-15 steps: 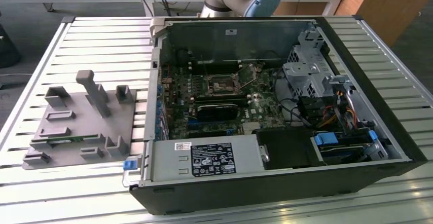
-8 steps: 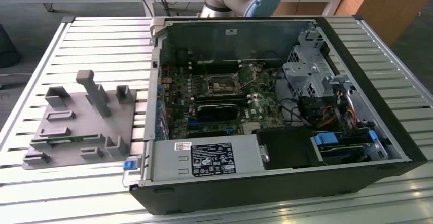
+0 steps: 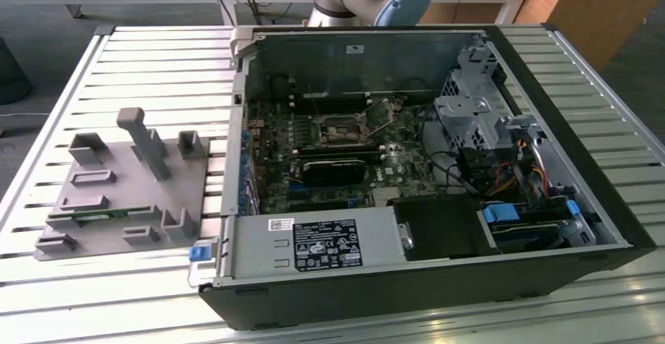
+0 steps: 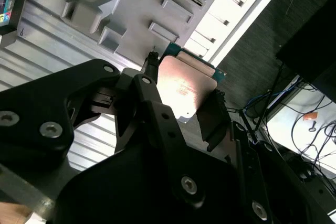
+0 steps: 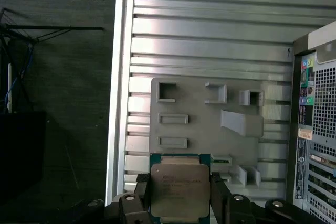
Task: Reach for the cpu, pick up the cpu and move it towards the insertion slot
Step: 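Pick up the cpu and move it towards the insertion slot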
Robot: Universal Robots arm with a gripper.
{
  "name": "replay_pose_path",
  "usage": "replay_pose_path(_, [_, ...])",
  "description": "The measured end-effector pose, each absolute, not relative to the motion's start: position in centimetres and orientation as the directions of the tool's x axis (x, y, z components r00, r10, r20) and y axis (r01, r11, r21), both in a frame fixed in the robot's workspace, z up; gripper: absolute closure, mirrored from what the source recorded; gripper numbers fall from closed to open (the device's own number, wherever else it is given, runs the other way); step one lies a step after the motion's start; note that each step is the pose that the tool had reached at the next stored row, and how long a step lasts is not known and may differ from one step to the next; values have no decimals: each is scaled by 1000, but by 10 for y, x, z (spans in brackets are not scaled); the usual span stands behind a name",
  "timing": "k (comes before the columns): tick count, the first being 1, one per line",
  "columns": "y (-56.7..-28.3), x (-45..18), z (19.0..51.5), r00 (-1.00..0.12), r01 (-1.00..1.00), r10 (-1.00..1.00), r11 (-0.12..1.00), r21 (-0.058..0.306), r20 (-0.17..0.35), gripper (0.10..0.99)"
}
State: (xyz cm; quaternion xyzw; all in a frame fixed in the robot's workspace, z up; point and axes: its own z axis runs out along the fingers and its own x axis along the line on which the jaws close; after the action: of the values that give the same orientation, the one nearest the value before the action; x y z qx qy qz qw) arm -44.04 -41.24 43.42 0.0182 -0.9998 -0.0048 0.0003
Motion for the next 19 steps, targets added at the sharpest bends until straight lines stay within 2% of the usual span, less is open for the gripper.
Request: replay_pose_path(19, [-413,-416,434,-999,-36,-37,999,10,0,541])
